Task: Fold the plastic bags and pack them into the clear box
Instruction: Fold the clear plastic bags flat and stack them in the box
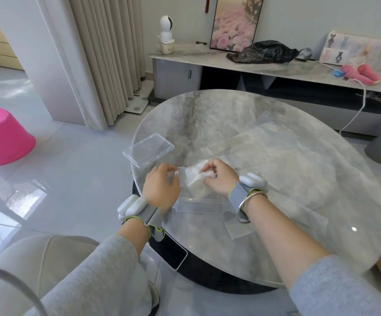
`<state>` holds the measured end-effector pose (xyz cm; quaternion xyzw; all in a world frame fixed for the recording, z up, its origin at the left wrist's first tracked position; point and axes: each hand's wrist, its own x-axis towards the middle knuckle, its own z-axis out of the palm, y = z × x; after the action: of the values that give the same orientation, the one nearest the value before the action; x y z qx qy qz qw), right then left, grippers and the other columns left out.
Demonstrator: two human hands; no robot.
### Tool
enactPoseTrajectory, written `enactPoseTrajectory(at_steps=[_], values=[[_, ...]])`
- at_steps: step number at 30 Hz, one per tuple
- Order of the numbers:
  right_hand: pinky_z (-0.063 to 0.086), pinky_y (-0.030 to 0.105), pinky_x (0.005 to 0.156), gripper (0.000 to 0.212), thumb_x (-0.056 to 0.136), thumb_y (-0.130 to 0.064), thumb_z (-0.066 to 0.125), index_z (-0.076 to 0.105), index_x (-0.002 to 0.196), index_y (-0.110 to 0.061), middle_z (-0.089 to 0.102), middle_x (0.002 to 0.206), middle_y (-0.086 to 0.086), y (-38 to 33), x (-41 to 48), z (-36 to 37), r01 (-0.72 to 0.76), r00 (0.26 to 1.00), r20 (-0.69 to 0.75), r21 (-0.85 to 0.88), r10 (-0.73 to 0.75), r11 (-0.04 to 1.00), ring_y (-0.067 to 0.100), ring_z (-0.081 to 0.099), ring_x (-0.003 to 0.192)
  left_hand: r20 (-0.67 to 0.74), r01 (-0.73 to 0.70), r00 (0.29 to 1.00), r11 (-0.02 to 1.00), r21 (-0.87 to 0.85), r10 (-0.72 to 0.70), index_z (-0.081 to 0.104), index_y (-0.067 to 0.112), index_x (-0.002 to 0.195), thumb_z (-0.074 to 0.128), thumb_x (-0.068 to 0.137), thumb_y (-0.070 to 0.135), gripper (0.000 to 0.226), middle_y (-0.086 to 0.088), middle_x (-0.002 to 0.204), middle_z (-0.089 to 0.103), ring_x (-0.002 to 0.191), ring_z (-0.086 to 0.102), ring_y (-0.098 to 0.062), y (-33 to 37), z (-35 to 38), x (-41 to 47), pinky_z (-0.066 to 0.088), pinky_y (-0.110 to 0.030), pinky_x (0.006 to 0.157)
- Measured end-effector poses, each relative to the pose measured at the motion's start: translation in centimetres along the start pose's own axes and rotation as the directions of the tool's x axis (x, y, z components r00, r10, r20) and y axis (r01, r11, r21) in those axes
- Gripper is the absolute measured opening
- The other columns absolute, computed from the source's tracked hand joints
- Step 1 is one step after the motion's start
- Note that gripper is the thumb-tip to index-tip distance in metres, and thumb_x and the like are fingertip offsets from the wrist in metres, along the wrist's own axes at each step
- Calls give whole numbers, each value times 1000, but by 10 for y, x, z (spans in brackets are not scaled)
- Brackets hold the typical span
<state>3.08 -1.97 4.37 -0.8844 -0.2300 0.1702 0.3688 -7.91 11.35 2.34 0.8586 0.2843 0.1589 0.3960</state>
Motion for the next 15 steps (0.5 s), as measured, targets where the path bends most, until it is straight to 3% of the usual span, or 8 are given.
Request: enactPoseTrajectory(at_steps=[3,6,9,11,15], values=[[37,26,65,26,80,-6,57,52,88,-30,60,90,-4,-1,-4,-14,105,994,24,14,-105,994,6,45,64,-42,-30,999,983,-179,23,61,19,114,51,97,20,19,8,117,67,96,61,-13,13,-7,6,49,-36,91],[45,35,78,32,79,-3,56,50,83,-34,65,95,-5,-5,-2,-22,166,985,34,61,-168,984,21,56,79,137,11,990,948,-317,34,55,25,125,53,98,36,30,7,110,70,103,63,-14,14,-5,8,49,-41,97],[46,37,85,33,78,-2,56,49,83,-34,63,88,-15,-6,-2,-24,185,981,49,78,-189,980,18,57,87,272,26,961,966,-256,46,44,26,139,56,94,46,50,8,113,69,107,61,-13,11,-3,5,46,-37,99],[47,39,84,33,78,-1,56,49,85,-33,62,86,-16,-4,-3,-22,196,977,59,103,-203,975,12,56,85,309,11,948,962,-272,76,42,25,141,60,92,47,57,9,104,73,101,64,-11,12,-3,4,49,-36,93],[49,42,78,31,76,-7,55,48,91,-33,66,85,-14,2,-4,-18,197,976,64,132,-207,971,23,61,83,264,54,964,934,-354,45,57,20,127,71,86,41,48,4,84,75,85,70,-17,12,-2,6,55,-38,85]])
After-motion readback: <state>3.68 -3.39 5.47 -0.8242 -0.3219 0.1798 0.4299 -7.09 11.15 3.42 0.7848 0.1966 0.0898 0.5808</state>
